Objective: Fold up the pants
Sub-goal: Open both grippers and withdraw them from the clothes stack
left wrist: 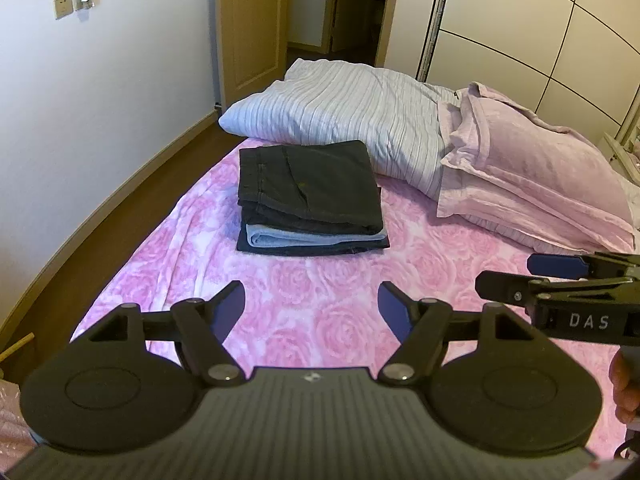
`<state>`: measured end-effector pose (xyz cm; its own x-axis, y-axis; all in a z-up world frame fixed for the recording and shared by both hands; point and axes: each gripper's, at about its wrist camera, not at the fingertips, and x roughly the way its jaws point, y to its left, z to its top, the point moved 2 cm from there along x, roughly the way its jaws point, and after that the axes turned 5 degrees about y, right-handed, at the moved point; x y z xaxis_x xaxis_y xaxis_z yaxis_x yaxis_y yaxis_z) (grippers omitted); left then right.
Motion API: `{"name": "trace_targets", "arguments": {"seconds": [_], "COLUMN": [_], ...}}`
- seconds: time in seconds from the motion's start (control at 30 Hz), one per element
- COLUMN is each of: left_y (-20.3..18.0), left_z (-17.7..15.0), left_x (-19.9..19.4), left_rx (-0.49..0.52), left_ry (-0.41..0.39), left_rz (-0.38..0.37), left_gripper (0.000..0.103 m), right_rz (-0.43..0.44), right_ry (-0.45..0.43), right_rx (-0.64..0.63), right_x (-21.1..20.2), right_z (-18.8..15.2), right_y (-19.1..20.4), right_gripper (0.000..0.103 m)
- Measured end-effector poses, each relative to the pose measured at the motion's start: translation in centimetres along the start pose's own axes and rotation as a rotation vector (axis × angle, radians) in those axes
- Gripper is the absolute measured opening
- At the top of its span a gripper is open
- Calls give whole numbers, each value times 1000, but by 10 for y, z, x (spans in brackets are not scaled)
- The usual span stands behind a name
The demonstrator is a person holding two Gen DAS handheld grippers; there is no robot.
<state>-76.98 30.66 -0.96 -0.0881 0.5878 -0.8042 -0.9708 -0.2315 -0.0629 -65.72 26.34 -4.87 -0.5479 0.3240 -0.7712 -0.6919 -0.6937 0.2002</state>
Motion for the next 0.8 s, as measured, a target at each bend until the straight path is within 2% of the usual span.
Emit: {"name": "trace_targets", "arguments": {"seconds": [0.5, 0.8], "left_y": [-27, -41], "left_z": [-40, -52], "left_x": [-30, -45], "left_rx": [-3, -6], "left_ry": [-14, -35], "left_rz": [19, 24], "left_gripper": [71, 73], "right_rz": [34, 47], "right_ry": [8, 5], "right_rx": [-20, -42], "right_x": [-30, -46], "right_z": [-35, -47], "right_y": [-4, -8], "right_gripper": [72, 72]}}
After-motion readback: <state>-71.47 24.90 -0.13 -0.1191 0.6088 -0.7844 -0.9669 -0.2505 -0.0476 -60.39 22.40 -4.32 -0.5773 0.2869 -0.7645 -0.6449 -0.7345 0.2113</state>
